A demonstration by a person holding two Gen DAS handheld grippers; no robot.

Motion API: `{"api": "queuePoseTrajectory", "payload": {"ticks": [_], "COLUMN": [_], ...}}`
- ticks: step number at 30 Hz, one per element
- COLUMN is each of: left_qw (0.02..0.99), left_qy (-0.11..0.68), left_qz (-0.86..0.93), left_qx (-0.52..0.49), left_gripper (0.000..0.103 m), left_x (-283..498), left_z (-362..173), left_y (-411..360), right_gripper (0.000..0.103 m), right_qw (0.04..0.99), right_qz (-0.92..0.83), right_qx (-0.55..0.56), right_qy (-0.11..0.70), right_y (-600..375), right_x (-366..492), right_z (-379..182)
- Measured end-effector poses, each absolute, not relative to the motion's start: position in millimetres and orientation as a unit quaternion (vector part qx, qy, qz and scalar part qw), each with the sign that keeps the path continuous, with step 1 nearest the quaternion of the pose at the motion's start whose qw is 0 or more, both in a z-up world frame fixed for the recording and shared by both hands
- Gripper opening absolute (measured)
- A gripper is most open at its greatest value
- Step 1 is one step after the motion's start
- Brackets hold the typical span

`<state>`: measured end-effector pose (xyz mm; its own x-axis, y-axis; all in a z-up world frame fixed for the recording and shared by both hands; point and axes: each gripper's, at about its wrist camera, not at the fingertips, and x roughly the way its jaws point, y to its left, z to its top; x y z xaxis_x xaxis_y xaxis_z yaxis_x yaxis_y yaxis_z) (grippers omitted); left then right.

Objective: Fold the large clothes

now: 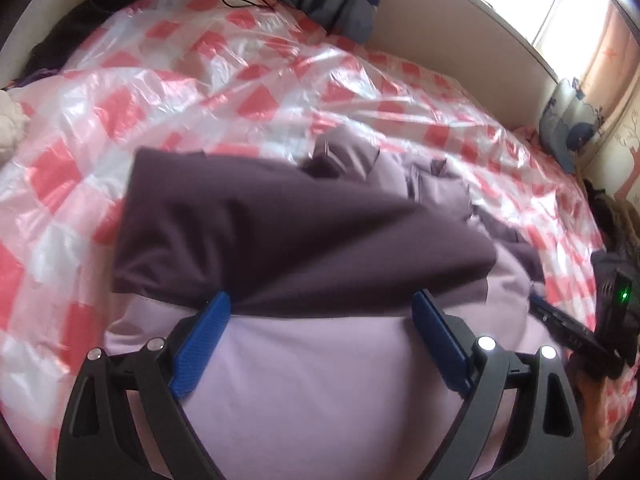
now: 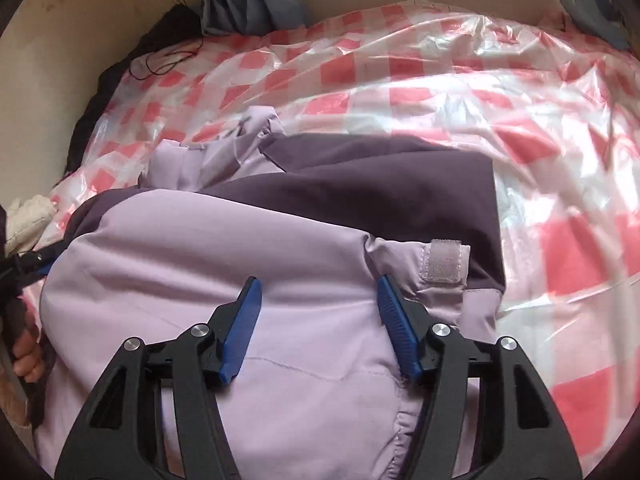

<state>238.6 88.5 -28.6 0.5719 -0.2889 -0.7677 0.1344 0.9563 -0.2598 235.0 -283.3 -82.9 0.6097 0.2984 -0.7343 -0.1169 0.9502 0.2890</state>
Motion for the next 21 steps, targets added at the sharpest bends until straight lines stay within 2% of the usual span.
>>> {"api": "queuePoseTrajectory", "payload": {"ticks": [3, 5, 9, 11, 13, 16, 20, 21], "left_qw": [0.887, 0.889, 0.907, 0.904, 0.890, 0.875, 0.870, 0.873], "left_qy": [0.451, 0.448, 0.409, 0.415, 0.447, 0.475, 0.477, 0.470], "left_qz": [-0.096, -0.088, -0.096, -0.092, -0.085, -0.089, -0.115, -0.119], "left_qx": [-0.031, -0.035, -0.035, -0.038, -0.039, -0.034, -0.057, -0.053], "left_gripper": [0.089, 0.088, 0.089, 0.090, 0.090, 0.090, 0.090, 0.090], "left_x": [237, 228, 203, 197, 202, 208, 177, 164], "left_z": [-40, -24, 9, 5, -17, -42, 1, 12], "left_y": [74, 76, 87, 98, 106, 108, 124, 130], "right_gripper": [0.057, 0.056, 0.061, 0.061, 0.066, 0.067, 0.071, 0.078], "right_qw": [0.891, 0.892, 0.917, 0.912, 0.897, 0.885, 0.875, 0.870], "right_qz": [0.106, 0.107, 0.116, 0.111, 0.102, 0.118, 0.171, 0.182], "right_qx": [0.075, 0.076, 0.036, 0.016, -0.006, 0.032, 0.072, 0.089], "right_qy": [0.435, 0.433, 0.379, 0.396, 0.429, 0.450, 0.448, 0.450], "right_y": [-273, -276, -280, -280, -282, -292, -319, -329], "right_x": [237, 234, 191, 184, 190, 196, 165, 152], "right_z": [-82, -66, -30, -38, -66, -76, -37, -30]}}
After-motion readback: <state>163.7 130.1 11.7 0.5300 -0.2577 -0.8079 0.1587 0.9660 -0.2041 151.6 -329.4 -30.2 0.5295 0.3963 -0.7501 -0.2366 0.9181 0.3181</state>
